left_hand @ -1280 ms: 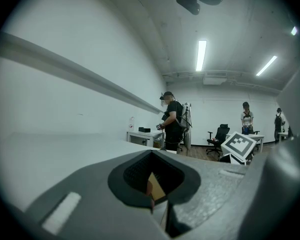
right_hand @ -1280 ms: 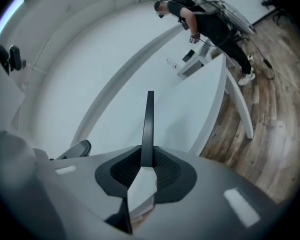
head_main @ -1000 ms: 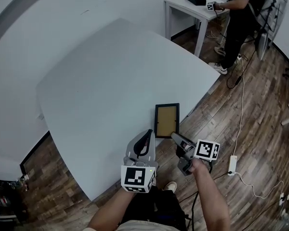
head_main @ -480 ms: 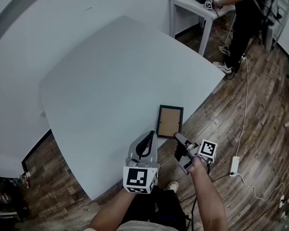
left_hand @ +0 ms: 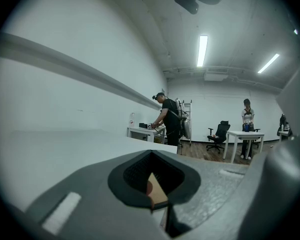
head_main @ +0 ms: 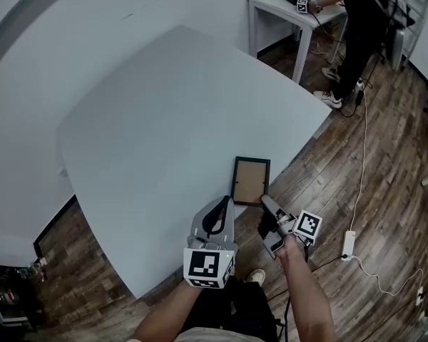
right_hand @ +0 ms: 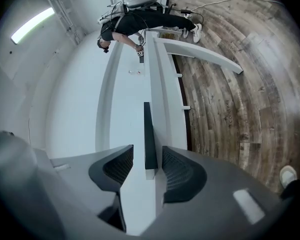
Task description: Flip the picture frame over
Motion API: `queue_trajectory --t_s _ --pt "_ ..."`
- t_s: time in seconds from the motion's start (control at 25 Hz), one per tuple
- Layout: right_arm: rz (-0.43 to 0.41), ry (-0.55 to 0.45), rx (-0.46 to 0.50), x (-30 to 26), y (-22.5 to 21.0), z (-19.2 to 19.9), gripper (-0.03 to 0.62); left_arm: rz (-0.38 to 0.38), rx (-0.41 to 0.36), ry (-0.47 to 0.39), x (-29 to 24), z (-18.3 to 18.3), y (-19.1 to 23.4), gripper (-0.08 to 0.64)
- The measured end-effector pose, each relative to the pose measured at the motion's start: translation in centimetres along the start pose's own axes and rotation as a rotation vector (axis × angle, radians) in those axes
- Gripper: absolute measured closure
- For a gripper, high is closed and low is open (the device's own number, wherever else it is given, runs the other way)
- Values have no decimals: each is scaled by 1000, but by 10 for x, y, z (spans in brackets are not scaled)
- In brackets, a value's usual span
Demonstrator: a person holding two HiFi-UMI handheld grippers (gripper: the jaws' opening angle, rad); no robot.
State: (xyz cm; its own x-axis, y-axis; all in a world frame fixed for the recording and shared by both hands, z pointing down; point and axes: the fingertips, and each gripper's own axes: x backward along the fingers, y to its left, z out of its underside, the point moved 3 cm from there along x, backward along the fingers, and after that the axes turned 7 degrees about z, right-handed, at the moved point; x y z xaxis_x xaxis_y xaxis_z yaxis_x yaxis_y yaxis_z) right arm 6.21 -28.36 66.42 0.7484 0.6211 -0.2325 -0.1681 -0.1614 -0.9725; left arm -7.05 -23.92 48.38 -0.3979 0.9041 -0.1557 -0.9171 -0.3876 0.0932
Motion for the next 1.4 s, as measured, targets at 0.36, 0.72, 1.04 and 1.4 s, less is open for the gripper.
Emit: queue_trajectory --t_s 0.36,0.72,1.04,1.4 --pt "74 -46 153 19 16 -18 373 -1 -10 -16 -3 -10 4 560" --pt "75 -53 254 31 28 -28 362 11 -27 -33 -2 -24 -4 560" --pt "94 -68 244 20 19 -19 319 13 -45 -35 3 -29 -8 560" --pt "248 -174 482 38 24 -29 287 12 -43 -44 5 -31 -1 560"
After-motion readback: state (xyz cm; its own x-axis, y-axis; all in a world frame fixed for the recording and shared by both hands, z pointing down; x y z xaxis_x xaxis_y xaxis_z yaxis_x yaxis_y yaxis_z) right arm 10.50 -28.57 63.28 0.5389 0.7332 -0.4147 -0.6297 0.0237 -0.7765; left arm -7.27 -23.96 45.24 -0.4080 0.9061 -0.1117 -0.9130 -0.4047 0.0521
